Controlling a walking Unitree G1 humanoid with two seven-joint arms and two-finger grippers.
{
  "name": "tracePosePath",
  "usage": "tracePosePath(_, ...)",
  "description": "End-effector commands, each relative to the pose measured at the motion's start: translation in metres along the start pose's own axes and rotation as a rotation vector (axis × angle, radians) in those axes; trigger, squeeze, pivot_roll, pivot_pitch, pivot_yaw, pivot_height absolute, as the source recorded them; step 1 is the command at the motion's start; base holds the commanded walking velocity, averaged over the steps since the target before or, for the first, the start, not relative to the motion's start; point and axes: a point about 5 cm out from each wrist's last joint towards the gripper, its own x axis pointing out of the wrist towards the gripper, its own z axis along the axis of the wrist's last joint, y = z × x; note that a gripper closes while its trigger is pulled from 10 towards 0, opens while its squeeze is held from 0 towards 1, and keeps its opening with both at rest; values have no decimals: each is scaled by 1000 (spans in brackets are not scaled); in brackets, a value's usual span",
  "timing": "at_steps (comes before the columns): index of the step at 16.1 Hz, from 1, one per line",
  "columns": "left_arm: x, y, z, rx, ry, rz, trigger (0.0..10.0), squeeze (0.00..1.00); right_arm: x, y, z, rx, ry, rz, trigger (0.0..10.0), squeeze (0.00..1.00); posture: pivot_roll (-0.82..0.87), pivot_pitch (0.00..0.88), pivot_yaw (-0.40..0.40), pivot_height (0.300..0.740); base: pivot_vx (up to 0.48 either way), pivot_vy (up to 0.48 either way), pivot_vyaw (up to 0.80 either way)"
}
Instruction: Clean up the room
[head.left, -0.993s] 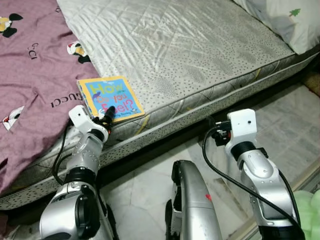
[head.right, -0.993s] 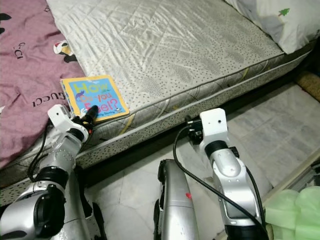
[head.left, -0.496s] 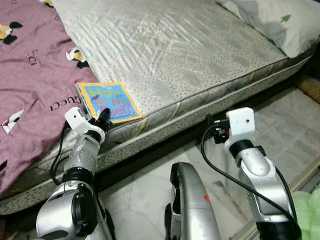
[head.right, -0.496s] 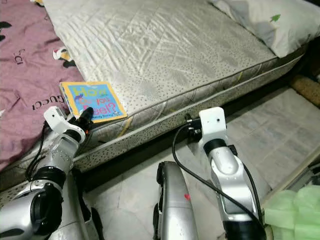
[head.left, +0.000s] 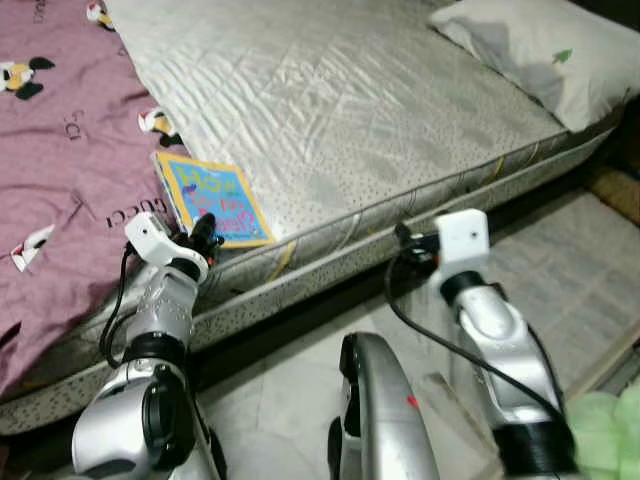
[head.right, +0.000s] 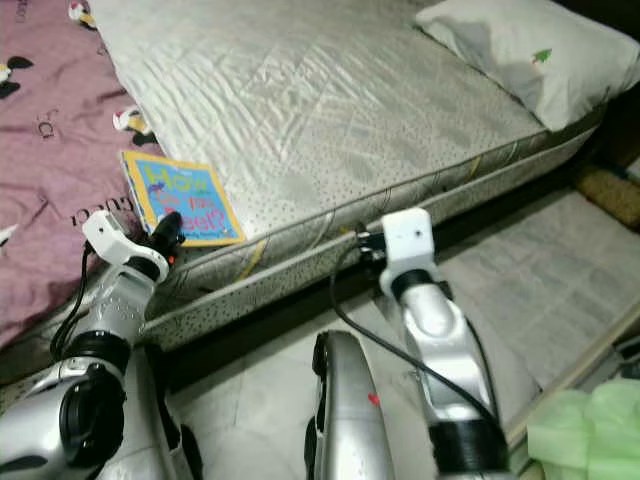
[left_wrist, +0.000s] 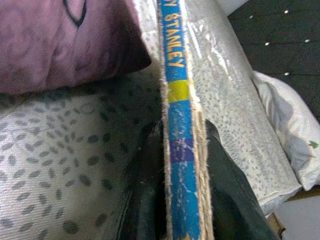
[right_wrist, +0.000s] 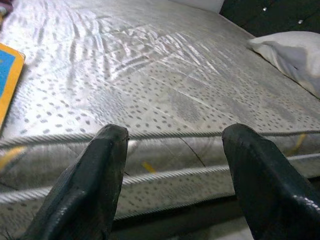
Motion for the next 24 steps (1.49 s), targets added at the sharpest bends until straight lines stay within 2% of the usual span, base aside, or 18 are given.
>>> tracePosePath(1,-1,3,11,13,-40,10,0,0,6,3,2,3,-17,3,10000,0,-89,0,-129,502,0,0,0)
tracePosePath(3,0,-3,23,-13,-95,-19,0,0,15,10,4,13,-36,16,10000,0,-56,0,-126,502,0,0,0)
tracePosePath(6,-7,-18,48,87,-229,-77,0,0,23,17,4,31,-56,28,10000,0,-24,0,-107,502,0,0,0)
tracePosePath(8,-18,-27,58,139,-302,-104,0,0,26,19,3,44,-67,25,10000,0,-7,0,-94,502,0,0,0)
tracePosePath(10,-39,-41,60,198,-365,-151,0,0,30,23,3,92,-88,22,10000,0,5,0,-83,502,0,0,0)
tracePosePath(11,-51,-48,59,275,-386,-175,0,0,33,25,7,123,-118,34,10000,0,18,0,-82,502,0,0,0)
tracePosePath(12,-52,-49,59,283,-388,-176,0,0,34,25,8,130,-125,37,10000,0,25,0,-83,502,0,0,0)
tracePosePath(14,-70,-55,56,417,-397,-182,0,0,38,28,16,137,-174,45,10000,0,41,0,-84,517,0,0,0)
tracePosePath(15,-77,-46,56,466,-399,-101,9490,0,41,30,18,146,-184,55,10000,0,41,0,-80,532,0,0,0)
tracePosePath(16,-82,-39,53,532,-385,-80,10000,0,43,30,20,149,-195,57,10000,0,48,0,-81,547,0,0,0)
tracePosePath(17,-82,-35,54,575,-399,-48,10000,0,45,30,21,151,-197,56,10000,0,50,0,-85,557,0,0,0)
tracePosePath(18,-82,-34,54,559,-401,-32,10000,0,48,29,24,152,-206,55,10000,0,51,0,-91,572,0,0,0)
tracePosePath(20,-85,-39,49,612,-383,-33,10000,0,49,28,27,149,-222,58,10000,0,48,0,-90,597,0,0,0)
tracePosePath(24,-85,-44,38,648,-348,-22,10000,0,49,23,25,142,-226,50,10000,0,31,0,-84,642,0,0,0)
